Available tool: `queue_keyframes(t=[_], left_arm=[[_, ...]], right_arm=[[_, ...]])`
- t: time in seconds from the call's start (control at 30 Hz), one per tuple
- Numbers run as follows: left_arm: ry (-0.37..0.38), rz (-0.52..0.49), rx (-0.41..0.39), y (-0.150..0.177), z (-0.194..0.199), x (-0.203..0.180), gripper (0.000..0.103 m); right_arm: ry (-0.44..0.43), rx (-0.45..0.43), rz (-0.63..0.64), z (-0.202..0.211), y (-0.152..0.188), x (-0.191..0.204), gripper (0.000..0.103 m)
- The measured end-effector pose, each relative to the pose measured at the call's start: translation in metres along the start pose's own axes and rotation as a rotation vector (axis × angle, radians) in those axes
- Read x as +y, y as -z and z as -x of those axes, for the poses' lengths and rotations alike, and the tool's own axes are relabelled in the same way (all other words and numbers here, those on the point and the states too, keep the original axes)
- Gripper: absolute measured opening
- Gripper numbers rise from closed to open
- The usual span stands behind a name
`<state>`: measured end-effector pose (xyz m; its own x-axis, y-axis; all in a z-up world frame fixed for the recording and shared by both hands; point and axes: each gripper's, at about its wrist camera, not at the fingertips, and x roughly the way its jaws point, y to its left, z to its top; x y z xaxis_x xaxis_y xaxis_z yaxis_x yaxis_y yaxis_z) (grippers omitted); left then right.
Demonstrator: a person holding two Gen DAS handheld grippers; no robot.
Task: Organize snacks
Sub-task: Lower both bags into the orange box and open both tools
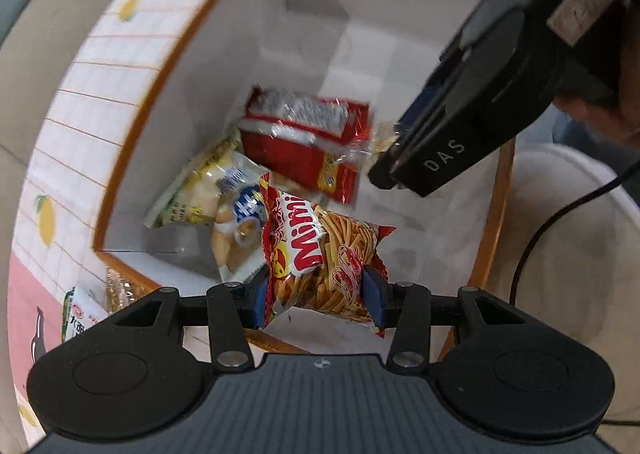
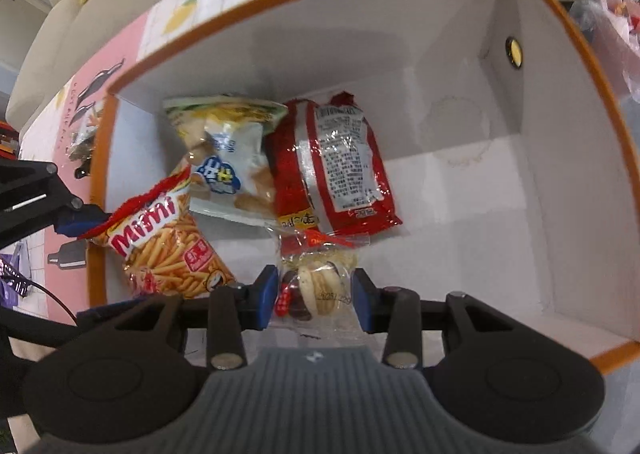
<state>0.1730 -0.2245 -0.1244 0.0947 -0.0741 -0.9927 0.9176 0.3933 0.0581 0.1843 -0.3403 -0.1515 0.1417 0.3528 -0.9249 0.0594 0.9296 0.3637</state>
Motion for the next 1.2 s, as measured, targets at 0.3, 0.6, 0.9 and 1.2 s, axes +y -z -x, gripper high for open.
queue_keyframes(t=[0.3, 0.6, 0.9, 1.2], left_arm=[[0.054, -0.010, 0.102, -0.010, -0.028, 0.011, 0.054], [0.063, -0.029, 0.115, -0.013, -0.040, 0.009, 0.061], [0.052, -0.028, 0.069, -0.009, -0.023, 0.008, 0.083], [0.056, 0.000, -0.044, 0.003, 0.028, 0.005, 0.084]], right_arm=[[-0.037, 0.082, -0.017, -0.028, -0.005, 0.003, 0.039], [-0.045, 0.121, -0.012, -0.041, -0.006, 0.010, 0.040], [-0.001, 0.121, -0.006, -0.038, -0.004, 0.025, 0.048], [0.033, 0.030, -0.044, -0.009, -0.002, 0.032, 0.065]])
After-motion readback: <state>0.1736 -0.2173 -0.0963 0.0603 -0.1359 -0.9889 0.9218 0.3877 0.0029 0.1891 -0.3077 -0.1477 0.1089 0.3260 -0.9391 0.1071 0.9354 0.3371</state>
